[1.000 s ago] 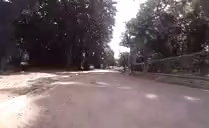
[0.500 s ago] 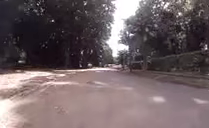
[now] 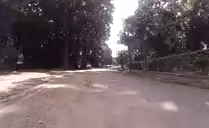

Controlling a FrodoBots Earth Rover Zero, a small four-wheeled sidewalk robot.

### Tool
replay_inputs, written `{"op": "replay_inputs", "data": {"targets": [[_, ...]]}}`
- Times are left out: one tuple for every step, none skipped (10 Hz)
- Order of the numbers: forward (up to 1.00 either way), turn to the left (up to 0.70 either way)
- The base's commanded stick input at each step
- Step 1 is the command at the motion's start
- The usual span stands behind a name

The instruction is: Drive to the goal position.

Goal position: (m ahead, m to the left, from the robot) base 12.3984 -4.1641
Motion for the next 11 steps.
{"op": "replay_inputs", "data": {"targets": [[0.7, 0.0], [0.7, 0.0], [0.7, 0.0], [0.7, 0.0], [0.7, 0.0], [0.7, 0.0], [0.7, 0.0], [0.7, 0.0], [0.7, 0.0], [0.7, 0.0], [0.7, 0.0]]}}
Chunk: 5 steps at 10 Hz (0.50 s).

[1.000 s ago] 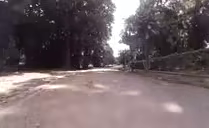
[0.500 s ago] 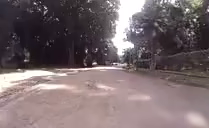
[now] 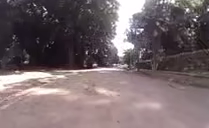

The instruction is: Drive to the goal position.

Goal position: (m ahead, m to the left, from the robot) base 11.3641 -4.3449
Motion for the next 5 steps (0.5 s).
{"op": "replay_inputs", "data": {"targets": [[0.7, 0.0], [0.7, 0.0], [0.7, 0.0], [0.7, 0.0], [0.7, 0.0]]}}
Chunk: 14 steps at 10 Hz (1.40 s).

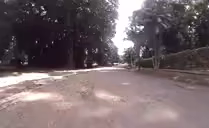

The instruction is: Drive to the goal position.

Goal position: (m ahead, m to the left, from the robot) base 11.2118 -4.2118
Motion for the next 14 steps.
{"op": "replay_inputs", "data": {"targets": [[0.7, 0.0], [0.7, 0.0], [0.7, 0.0], [0.7, 0.0], [0.7, 0.0], [0.7, 0.0], [0.7, 0.0], [0.7, 0.0], [0.7, 0.0], [0.7, 0.0], [0.7, 0.0], [0.7, 0.0], [0.7, 0.0], [0.7, 0.0]]}}
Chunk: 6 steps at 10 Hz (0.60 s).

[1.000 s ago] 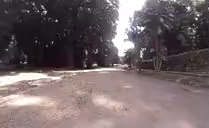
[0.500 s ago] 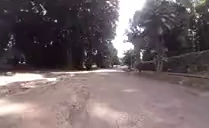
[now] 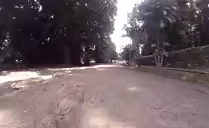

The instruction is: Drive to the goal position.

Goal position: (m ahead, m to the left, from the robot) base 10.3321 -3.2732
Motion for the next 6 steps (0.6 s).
{"op": "replay_inputs", "data": {"targets": [[0.7, 0.0], [0.7, 0.0], [0.7, 0.0], [0.7, 0.0], [0.7, 0.0], [0.7, 0.0]]}}
